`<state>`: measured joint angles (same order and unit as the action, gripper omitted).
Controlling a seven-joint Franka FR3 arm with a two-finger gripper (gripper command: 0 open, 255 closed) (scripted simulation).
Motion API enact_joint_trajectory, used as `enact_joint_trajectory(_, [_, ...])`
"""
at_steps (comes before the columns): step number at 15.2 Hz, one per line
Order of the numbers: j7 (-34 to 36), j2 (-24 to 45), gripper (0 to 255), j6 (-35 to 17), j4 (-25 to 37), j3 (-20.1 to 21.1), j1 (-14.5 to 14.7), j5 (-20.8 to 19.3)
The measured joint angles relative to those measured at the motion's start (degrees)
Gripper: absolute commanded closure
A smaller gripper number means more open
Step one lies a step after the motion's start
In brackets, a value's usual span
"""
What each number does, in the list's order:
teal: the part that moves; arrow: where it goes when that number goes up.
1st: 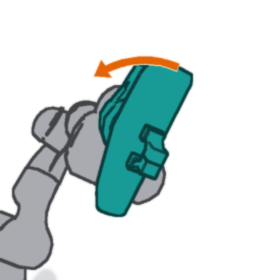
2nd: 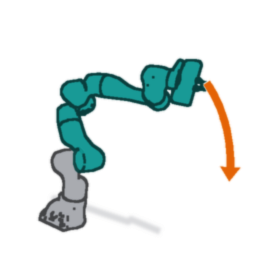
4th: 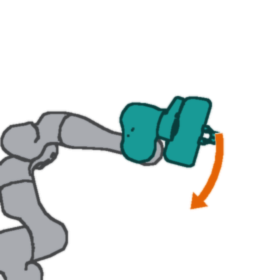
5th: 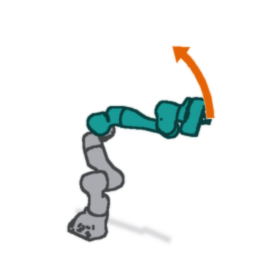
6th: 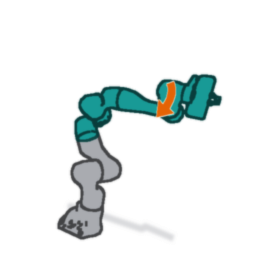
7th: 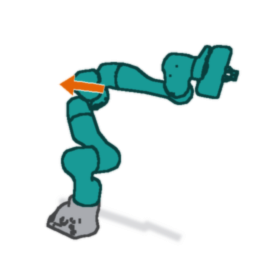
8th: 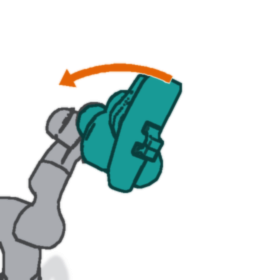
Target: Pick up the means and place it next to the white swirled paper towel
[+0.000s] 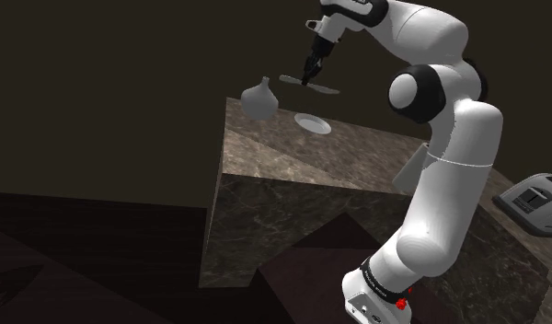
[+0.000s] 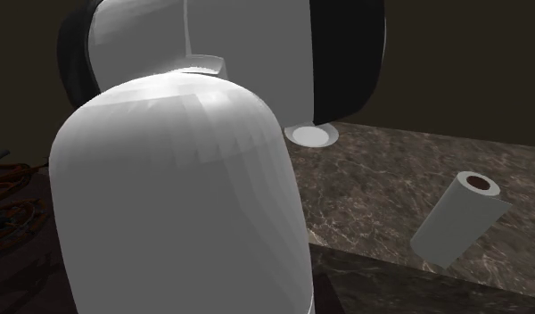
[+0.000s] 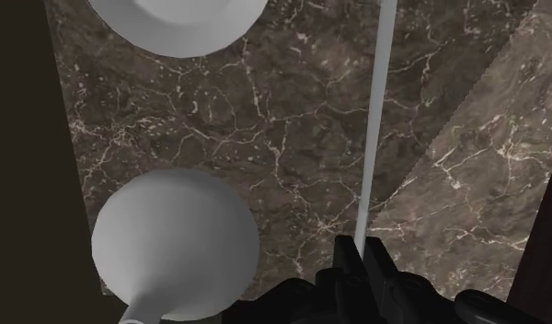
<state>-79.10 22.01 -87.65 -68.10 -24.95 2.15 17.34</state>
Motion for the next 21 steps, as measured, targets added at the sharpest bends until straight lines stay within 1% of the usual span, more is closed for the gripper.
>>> enact_joint_trajectory(4, [0.47,1.44,255,3.74,5.16,0.06,-1.01,0.63])
enact_joint_trajectory(9, [1.19,4.51,255,9.61,14.13,0.30,-3.16,2.03])
enact_joint_trajectory(11, [0.11,2.90,255,9.41,12.16,-0.13,-3.35,1.52])
enact_joint_trajectory(12, [-0.89,1.42,255,8.59,9.73,-0.52,-3.36,0.99])
enact_joint_trajectory(13, [-2.11,0.69,255,8.39,8.61,-0.92,-3.99,0.79])
enact_joint_trajectory(16, [-5.18,-4.64,255,6.22,0.87,-2.21,-4.00,-1.25])
enact_joint_trajectory(17, [-6.14,-5.32,255,6.38,0.25,-2.59,-4.52,-1.49])
enact_joint_trajectory(20, [-9.35,-8.98,255,5.21,-4.86,-3.85,-5.52,-3.04])
enact_joint_trajectory(21, [-10.70,-9.50,255,5.33,-5.43,-4.37,-6.30,-3.23])
